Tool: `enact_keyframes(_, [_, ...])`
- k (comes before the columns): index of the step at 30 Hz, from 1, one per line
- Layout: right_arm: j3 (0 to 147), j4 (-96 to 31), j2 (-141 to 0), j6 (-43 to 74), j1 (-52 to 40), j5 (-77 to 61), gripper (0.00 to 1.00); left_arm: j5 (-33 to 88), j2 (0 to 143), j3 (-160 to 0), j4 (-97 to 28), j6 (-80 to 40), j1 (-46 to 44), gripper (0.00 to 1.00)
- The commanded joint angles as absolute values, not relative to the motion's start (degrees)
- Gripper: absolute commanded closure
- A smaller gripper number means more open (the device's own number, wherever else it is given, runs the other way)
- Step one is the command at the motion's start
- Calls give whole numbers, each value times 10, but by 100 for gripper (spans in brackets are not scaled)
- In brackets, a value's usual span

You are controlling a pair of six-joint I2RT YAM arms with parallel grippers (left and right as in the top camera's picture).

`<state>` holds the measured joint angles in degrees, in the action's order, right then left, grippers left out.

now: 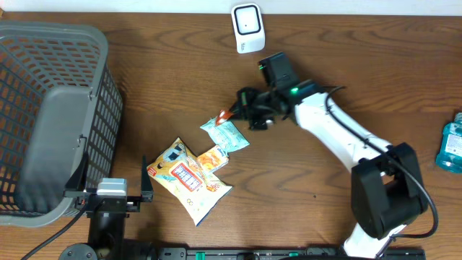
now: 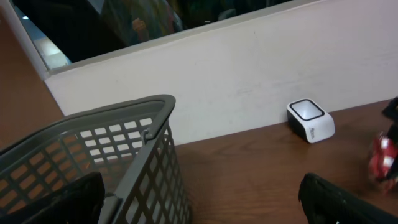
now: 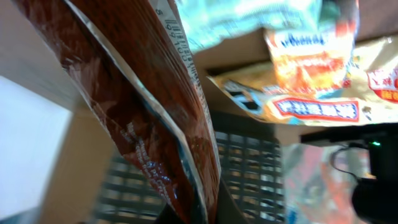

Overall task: Scan the item barcode
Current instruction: 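Hold the red bar in front of the white scanner, rotating it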

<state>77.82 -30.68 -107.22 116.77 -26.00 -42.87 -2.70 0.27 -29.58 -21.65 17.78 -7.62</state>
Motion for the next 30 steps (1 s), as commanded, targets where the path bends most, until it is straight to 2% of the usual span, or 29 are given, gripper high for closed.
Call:
enact_keyframes(1, [782,-320,-1072,1174,-208,-468,98,-22,2,-299,-214,168,-79,0])
enact_keyframes(3, [781,-331,-1072,1136,-196,-511,98,-22,2,-299,-214,168,-79,0])
enact_keyframes(5, [781,-344,-1072,1022,-196,-511,99,-22,2,-299,-214,168,-79,0])
enact_keyframes(6, [781,-349,-1072,888,-202,-515,99,-22,2,-299,-214,168,-79,0])
enact_keyframes(13, [781,-295,-1072,287,-211,-511,99,-22,2,-299,-214,168,-79,0])
enact_keyframes(14, [781,-295,-1072,232,-211,-511,99,-22,2,-299,-214,168,-79,0])
enact_keyframes(15, [781,-300,-1072,101,-211,-509,99,-22,2,-299,-214,168,-79,0])
enact_keyframes(17, [781,-324,-1072,-121,-213,-481,99,-22,2,-299,-214,168,-79,0])
enact_keyframes(19, [781,-345,-1072,-305,-218,-440,99,-22,2,-299,-214,168,-79,0])
enact_keyframes(21, [781,-355,-1072,-435,-222,-413,99,-22,2,-299,-214,168,-79,0])
enact_keyframes(22, [781,-354,-1072,-556,-228,-384,99,-22,2,-299,-214,168,-79,0])
enact_keyframes(25, [783,-332,-1071,-678,-234,-349,99,-22,2,-299,-214,168,-78,0])
enact_keyframes(30, [788,-217,-1063,-750,-234,-295,99,-22,2,-299,-218,168,-78,0])
